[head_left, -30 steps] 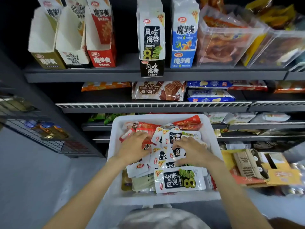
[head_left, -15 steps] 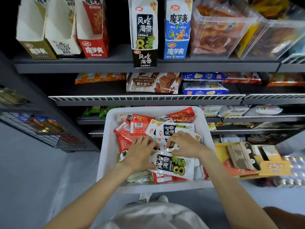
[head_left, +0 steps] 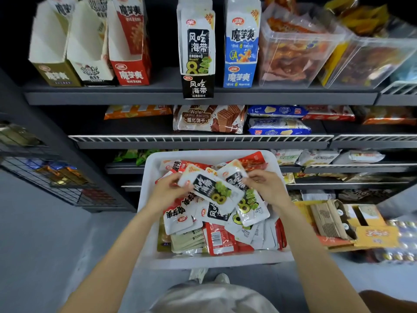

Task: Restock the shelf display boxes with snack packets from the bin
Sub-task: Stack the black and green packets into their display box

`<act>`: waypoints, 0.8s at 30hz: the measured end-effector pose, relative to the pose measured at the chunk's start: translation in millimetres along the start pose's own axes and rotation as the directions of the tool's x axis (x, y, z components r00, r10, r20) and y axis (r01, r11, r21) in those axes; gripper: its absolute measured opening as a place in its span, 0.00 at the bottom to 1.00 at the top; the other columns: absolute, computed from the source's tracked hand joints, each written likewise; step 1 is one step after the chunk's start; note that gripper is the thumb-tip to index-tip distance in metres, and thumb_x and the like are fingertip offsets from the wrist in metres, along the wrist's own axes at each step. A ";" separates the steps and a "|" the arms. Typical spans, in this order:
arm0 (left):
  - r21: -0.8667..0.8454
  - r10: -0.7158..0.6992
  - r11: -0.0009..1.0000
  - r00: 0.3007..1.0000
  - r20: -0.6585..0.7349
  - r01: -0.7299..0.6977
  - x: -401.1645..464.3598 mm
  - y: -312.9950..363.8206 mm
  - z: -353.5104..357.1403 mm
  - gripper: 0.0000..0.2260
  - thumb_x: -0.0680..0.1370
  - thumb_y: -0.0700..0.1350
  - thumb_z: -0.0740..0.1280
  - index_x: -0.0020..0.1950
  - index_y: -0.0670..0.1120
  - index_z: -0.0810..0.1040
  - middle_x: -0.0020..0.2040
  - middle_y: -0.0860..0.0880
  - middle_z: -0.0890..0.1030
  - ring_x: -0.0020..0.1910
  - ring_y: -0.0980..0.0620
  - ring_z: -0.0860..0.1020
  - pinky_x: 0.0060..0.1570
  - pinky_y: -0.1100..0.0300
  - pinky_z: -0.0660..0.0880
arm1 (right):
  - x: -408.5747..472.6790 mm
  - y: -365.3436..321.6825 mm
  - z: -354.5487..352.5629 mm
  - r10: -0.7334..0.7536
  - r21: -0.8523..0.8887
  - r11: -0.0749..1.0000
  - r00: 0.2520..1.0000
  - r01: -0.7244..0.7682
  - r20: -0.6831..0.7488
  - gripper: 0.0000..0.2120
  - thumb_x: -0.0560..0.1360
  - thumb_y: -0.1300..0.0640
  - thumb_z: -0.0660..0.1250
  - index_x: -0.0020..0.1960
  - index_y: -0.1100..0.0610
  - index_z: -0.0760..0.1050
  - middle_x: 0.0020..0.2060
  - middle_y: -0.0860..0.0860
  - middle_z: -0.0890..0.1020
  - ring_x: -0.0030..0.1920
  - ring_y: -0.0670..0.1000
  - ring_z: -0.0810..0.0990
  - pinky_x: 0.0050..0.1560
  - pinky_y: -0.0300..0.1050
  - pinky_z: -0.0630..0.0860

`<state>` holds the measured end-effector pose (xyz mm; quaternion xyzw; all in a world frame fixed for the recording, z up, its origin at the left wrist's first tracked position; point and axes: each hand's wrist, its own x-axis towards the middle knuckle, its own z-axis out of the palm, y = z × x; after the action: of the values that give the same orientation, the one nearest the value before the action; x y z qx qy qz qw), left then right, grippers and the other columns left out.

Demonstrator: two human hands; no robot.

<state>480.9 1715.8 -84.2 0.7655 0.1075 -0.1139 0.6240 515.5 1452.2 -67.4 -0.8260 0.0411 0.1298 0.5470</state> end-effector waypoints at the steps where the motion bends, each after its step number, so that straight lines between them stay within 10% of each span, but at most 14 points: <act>1: -0.117 -0.027 0.993 0.999 -0.035 0.023 -0.6 5.4 -8.0 0.08 0.74 0.42 0.70 0.53 0.47 0.79 0.51 0.48 0.82 0.50 0.48 0.81 0.49 0.57 0.79 | -0.7 -4.0 -4.9 0.018 0.082 0.996 1.000 -0.016 -0.022 0.04 0.74 0.59 0.70 0.47 0.60 0.79 0.40 0.50 0.81 0.38 0.43 0.78 0.37 0.27 0.71; 9: -0.134 0.241 0.945 0.913 -0.330 -0.297 -0.3 72.3 -43.3 0.03 0.78 0.42 0.66 0.49 0.46 0.79 0.38 0.56 0.83 0.35 0.61 0.79 0.31 0.67 0.75 | 4.7 -44.9 -16.5 -0.054 0.323 0.943 0.994 0.081 -0.092 0.05 0.75 0.60 0.68 0.51 0.56 0.75 0.46 0.57 0.84 0.42 0.59 0.80 0.43 0.50 0.77; 16: 0.067 0.604 0.760 0.665 -0.439 -0.646 15.0 183.1 -63.3 0.03 0.79 0.44 0.65 0.48 0.52 0.76 0.43 0.58 0.81 0.43 0.61 0.80 0.40 0.64 0.78 | 19.9 -110.5 -23.9 -0.291 0.419 0.822 0.918 0.384 -0.270 0.08 0.79 0.64 0.61 0.57 0.56 0.72 0.42 0.44 0.80 0.44 0.45 0.80 0.41 0.39 0.80; 21: 0.092 0.654 0.688 0.560 -0.508 -0.720 53.9 237.3 -67.4 0.02 0.79 0.45 0.65 0.50 0.48 0.75 0.43 0.52 0.79 0.39 0.61 0.77 0.33 0.69 0.74 | 40.1 -158.2 -25.0 -0.367 0.482 0.726 0.868 0.492 -0.334 0.22 0.82 0.62 0.55 0.74 0.52 0.56 0.49 0.61 0.76 0.51 0.52 0.78 0.48 0.44 0.81; 24: 0.209 0.695 0.660 0.481 -0.535 -0.722 80.1 253.6 -67.8 0.05 0.79 0.46 0.65 0.48 0.44 0.75 0.40 0.53 0.79 0.38 0.63 0.77 0.37 0.65 0.76 | 50.3 -183.7 -24.7 -0.407 0.516 0.652 0.830 0.556 -0.381 0.23 0.82 0.61 0.54 0.75 0.49 0.53 0.61 0.52 0.75 0.58 0.52 0.78 0.51 0.45 0.80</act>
<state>637.5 1733.8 140.4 0.7230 -0.0328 0.3912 0.5685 606.6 1506.6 92.6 -0.5953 -0.0782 -0.1384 0.7876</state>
